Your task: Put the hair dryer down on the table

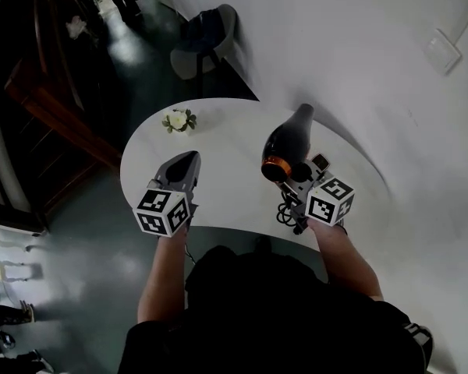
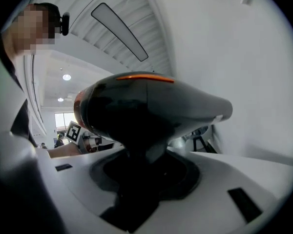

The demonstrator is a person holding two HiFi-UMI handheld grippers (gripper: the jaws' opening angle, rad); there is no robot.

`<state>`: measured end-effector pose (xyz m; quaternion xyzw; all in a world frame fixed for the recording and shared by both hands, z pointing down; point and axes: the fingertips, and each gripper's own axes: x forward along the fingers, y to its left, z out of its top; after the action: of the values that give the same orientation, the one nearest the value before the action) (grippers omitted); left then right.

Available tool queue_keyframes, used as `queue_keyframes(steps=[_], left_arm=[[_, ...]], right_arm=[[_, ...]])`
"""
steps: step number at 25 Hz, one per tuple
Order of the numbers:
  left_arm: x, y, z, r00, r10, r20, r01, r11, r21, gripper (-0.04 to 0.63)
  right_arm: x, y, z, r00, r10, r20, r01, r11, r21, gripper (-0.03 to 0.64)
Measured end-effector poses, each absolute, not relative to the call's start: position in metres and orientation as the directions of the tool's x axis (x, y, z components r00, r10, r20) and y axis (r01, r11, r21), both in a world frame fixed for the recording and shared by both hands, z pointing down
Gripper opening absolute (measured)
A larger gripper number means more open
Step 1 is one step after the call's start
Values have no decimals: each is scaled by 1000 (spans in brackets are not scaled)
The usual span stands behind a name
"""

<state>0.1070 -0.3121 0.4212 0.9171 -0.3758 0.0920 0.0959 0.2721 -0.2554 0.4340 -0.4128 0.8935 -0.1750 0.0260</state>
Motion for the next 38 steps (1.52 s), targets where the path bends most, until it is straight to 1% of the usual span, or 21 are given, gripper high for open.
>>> queue_keyframes(steps=[4, 10, 23, 30, 38], left_arm=[[105, -332, 432, 671, -695, 259, -735, -668, 112, 9], [94, -367, 445, 660, -704, 262, -747, -651, 135, 9], [48, -450, 482, 659, -687, 306, -749, -634, 192, 9], [34, -464, 507, 661, -667, 343, -748, -619, 238, 9], [21, -468, 516, 652, -672, 351, -757, -605, 247, 9]], right_arm=[[266, -289, 453, -685, -717, 129, -703, 605, -375, 163], [231, -339, 478, -722, -661, 205, -681, 628, -376, 163], [166, -449, 567, -704, -563, 434, -710, 576, -405, 163], [148, -480, 639, -630, -465, 622, -755, 556, -348, 163], [142, -504, 704, -510, -372, 776, -806, 521, -280, 163]])
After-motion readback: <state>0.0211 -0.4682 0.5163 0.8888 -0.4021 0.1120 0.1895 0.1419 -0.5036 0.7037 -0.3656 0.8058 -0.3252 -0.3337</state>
